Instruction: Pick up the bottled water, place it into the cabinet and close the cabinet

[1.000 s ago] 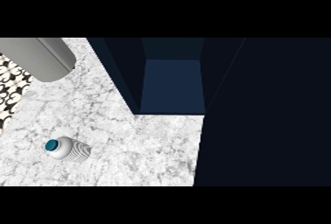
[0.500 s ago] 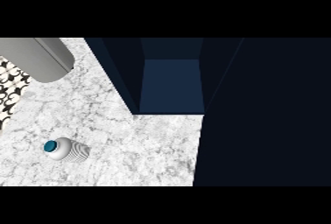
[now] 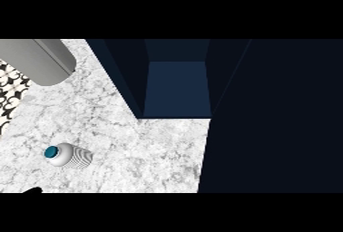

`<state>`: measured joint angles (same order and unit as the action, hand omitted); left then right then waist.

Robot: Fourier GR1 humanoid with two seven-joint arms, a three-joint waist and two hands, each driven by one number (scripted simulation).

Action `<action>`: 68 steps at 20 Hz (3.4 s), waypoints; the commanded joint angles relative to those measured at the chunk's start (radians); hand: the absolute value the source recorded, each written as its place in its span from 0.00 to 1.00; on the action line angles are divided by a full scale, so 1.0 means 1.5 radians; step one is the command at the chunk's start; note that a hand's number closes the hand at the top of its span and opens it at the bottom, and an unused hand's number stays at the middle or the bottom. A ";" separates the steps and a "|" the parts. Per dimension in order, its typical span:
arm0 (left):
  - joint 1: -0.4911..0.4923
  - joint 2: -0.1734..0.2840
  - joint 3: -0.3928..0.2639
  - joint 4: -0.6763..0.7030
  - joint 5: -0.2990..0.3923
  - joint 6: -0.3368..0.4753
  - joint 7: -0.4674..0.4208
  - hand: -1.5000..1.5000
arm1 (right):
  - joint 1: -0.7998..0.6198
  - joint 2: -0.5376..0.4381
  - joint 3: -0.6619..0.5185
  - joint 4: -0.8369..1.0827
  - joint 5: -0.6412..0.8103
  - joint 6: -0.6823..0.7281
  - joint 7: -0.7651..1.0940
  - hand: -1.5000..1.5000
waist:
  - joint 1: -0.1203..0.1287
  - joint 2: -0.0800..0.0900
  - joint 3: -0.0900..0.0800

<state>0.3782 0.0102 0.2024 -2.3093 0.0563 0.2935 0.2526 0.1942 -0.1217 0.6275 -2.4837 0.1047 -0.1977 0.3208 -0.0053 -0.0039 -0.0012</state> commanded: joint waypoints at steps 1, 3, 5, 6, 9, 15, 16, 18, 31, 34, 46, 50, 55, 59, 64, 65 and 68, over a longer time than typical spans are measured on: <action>0.007 -0.006 0.021 0.089 0.024 -0.016 -0.083 0.00 | -0.013 -0.015 0.016 -0.067 0.091 -0.011 0.040 0.00 | 0.002 0.000 -0.001; -0.035 0.019 0.062 0.084 0.043 -0.014 -0.040 0.00 | -0.007 -0.014 0.026 -0.066 0.091 -0.027 0.045 0.00 | 0.001 0.000 0.000; -0.029 -0.006 0.032 0.158 0.016 -0.009 -0.117 0.00 | 0.006 -0.046 -0.030 -0.072 0.032 -0.008 0.012 0.00 | -0.001 0.001 0.000; -0.043 0.000 0.047 0.166 0.028 -0.019 -0.103 0.00 | 0.012 -0.029 0.055 -0.058 0.102 -0.030 0.013 0.00 | -0.002 0.000 0.000; -0.022 -0.004 0.047 0.184 0.029 -0.033 -0.114 0.00 | 0.018 -0.053 0.058 -0.099 0.108 -0.040 0.037 0.00 | -0.004 -0.001 0.000; -0.048 -0.007 0.011 0.331 0.023 -0.023 -0.228 0.00 | -0.030 -0.047 0.022 -0.063 0.077 -0.056 0.052 0.00 | -0.001 0.001 0.000; -0.047 -0.007 -0.005 0.322 0.024 -0.010 -0.220 0.00 | -0.023 -0.033 0.071 -0.057 0.118 -0.077 0.044 0.00 | -0.002 0.000 0.000; -0.078 -0.007 -0.015 0.386 0.020 -0.010 -0.258 0.00 | -0.034 -0.041 0.056 -0.039 0.091 -0.070 0.018 0.00 | -0.002 0.001 0.000; -0.151 -0.007 0.014 0.558 0.046 -0.027 -0.353 0.00 | -0.028 -0.088 0.046 -0.082 0.089 -0.095 0.045 0.00 | -0.003 0.001 0.000; -0.157 -0.004 0.043 0.606 0.070 -0.067 -0.394 0.00 | -0.006 -0.083 0.090 -0.041 0.106 -0.114 -0.001 0.00 | -0.002 0.001 0.001; -0.212 -0.007 0.048 0.826 0.106 -0.037 -0.559 0.00 | -0.046 -0.116 0.077 -0.091 0.106 -0.122 0.062 0.00 | -0.003 0.001 0.000; -0.185 0.009 0.065 0.837 0.120 -0.074 -0.582 0.00 | -0.035 -0.114 0.110 -0.072 0.124 -0.142 0.038 0.00 | -0.001 0.001 0.000; -0.245 -0.005 0.068 0.901 0.129 -0.073 -0.624 0.00 | -0.070 -0.091 0.100 -0.071 0.118 -0.152 0.077 0.00 | -0.001 0.001 0.000; -0.237 -0.004 0.075 0.925 0.147 -0.116 -0.662 0.00 | -0.070 -0.099 0.105 -0.063 0.120 -0.159 0.054 0.00 | -0.001 0.001 0.000; -0.253 0.009 0.089 0.977 0.174 -0.172 -0.698 1.00 | -0.019 -0.140 0.096 -0.043 0.074 -0.149 -0.023 0.00 | -0.001 0.001 0.001; -0.278 0.019 0.105 1.019 0.185 -0.186 -0.715 1.00 | -0.076 -0.085 0.125 -0.029 0.133 -0.174 0.050 0.00 | -0.001 0.001 0.000; -0.284 0.018 0.099 1.014 0.193 -0.191 -0.712 1.00 | -0.060 -0.106 0.122 -0.033 0.123 -0.173 0.036 0.00 | -0.001 0.001 0.000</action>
<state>-0.0245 0.0300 0.3417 -0.8290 0.3219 0.0463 -0.7922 0.0914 -0.2754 0.7926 -2.4514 0.1669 -0.4559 0.3329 -0.0083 -0.0025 -0.0009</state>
